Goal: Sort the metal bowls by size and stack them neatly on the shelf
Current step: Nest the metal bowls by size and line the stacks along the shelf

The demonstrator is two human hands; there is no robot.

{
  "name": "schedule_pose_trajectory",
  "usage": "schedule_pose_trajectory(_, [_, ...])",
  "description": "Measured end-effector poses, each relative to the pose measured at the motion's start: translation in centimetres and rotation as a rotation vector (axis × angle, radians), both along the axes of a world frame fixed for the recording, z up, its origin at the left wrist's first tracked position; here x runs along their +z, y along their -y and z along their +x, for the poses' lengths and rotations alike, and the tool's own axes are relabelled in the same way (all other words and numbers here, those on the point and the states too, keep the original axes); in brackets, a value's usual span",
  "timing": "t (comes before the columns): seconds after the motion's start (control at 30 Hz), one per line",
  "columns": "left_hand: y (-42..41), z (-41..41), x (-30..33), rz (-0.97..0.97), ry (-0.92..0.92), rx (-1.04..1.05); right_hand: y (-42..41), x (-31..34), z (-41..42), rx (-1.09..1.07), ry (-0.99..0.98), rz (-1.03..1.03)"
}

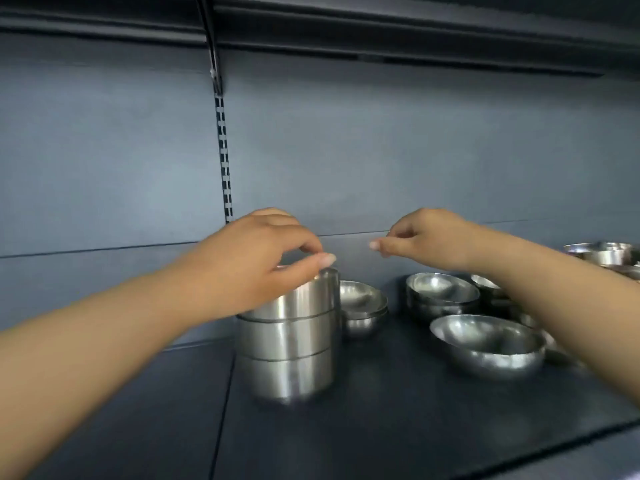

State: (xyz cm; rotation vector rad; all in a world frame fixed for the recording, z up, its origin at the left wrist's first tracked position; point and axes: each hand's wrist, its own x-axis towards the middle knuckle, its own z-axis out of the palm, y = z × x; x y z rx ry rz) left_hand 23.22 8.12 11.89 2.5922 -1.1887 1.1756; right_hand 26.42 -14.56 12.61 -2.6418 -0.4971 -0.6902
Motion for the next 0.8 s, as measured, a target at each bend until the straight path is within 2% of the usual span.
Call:
schedule_pose_trajectory(0.1, [3.9,-2.1,-3.8,-0.083,0.012,-0.05,3.1,-2.5,-0.3,0.069,-0.041,-0.02])
schedule_pose_trajectory(0.13, [5.5,-2.7,-5.1,-0.111,-0.041,-0.036,4.2,-3.4,-0.6,0.086,-0.074,-0.024])
schedule_pose_trajectory(0.33, [13.2,-3.3,-10.1,-0.086,-0.605,0.289,9.5,-8.0,-1.9,0.176,-0.219,0.095])
schedule_pose_trajectory(0.47, [15.5,-1.9,-11.4,-0.326,-0.789,0.297,12.1,-10.5,-2.2,0.107,-0.165,0.246])
schedule_pose_trajectory(0.63, [17.5,1.1,-12.3,-0.621,-0.863,0.233,14.3,-13.3,-1.6,0.0,0.04,0.325])
schedule_pose_trajectory(0.8, [19.1,3.7,-12.5,-0.805,-1.064,0.214,14.6,-13.4,-0.9,0.013,0.03,0.355])
